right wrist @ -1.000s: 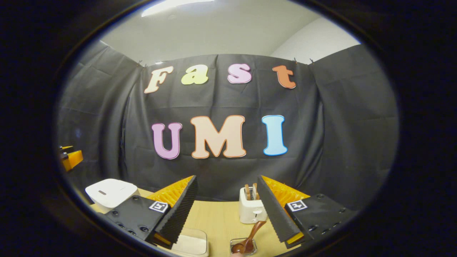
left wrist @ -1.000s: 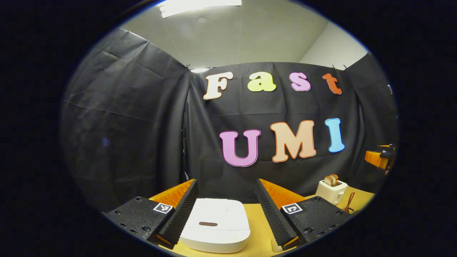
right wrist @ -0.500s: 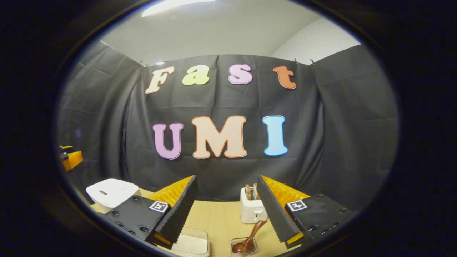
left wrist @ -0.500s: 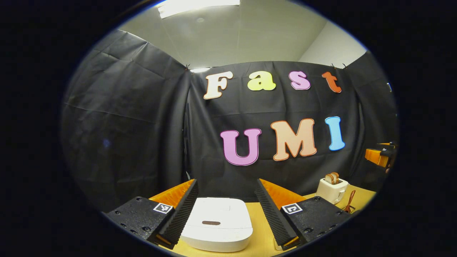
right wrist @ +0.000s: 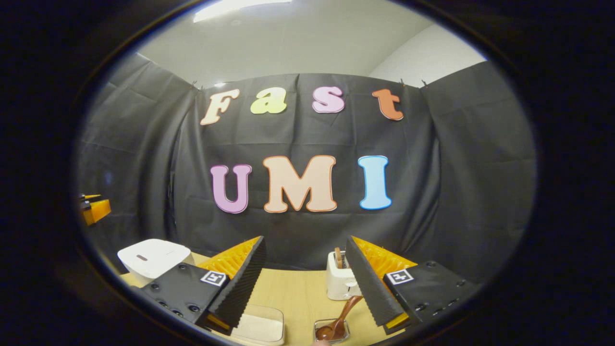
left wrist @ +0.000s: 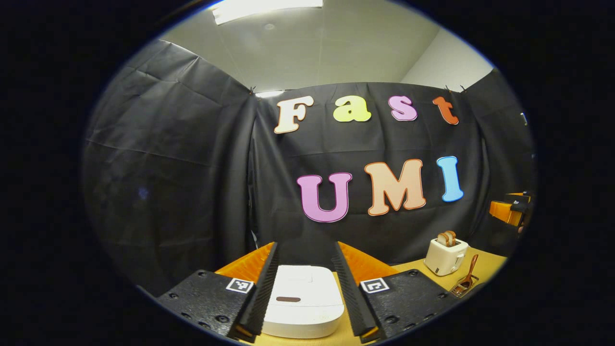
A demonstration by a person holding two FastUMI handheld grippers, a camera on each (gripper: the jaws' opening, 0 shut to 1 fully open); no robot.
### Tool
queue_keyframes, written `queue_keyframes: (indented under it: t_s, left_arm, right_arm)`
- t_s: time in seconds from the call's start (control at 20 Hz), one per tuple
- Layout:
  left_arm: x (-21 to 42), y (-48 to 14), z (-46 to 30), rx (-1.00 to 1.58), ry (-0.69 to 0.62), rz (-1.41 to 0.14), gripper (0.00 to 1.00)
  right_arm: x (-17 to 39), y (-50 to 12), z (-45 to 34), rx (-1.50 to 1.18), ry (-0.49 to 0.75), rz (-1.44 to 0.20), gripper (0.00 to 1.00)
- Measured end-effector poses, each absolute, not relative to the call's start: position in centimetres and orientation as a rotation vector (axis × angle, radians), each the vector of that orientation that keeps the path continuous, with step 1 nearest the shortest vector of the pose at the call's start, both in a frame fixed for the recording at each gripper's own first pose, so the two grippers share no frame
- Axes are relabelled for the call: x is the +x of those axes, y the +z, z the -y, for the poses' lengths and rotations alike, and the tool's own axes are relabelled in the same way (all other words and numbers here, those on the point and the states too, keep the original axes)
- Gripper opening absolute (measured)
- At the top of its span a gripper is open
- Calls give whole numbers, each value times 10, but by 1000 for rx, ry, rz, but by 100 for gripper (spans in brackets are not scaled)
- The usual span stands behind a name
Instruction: Close the left gripper, press the button to open the rice cooker; take a wooden spoon from the chopstick holder with the right hand, scoop a spoonful of rice and pour it into the rice cooker, then put the wooden spoon back into the chopstick holder.
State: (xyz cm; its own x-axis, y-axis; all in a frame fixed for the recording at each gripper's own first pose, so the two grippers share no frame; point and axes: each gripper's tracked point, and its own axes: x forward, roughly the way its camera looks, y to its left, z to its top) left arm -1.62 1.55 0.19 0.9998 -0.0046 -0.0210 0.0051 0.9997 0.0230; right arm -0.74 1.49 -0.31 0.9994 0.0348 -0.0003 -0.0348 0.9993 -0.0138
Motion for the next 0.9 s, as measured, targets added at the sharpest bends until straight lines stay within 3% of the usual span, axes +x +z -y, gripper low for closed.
queue_keyframes:
  t_s: [0.15,0.25,0.3,0.45,0.9]
  left_arm:
    - [-15,-3,-20,22,-6,-40,30]
    - [-12,-6,-19,19,-10,-48,17]
    - [-10,-8,-23,20,-3,-50,19]
    - [-4,-11,-26,9,-6,-57,1]
    - [21,-62,-47,-47,-26,-162,0]
  right_arm:
    - [-7,-2,-18,-11,36,5,100]
    - [-5,-4,-19,-11,32,4,100]
    - [-5,-4,-19,-10,30,3,100]
    - [-4,-5,-20,-12,20,2,100]
    - [-7,-8,-21,-33,-16,-5,100]
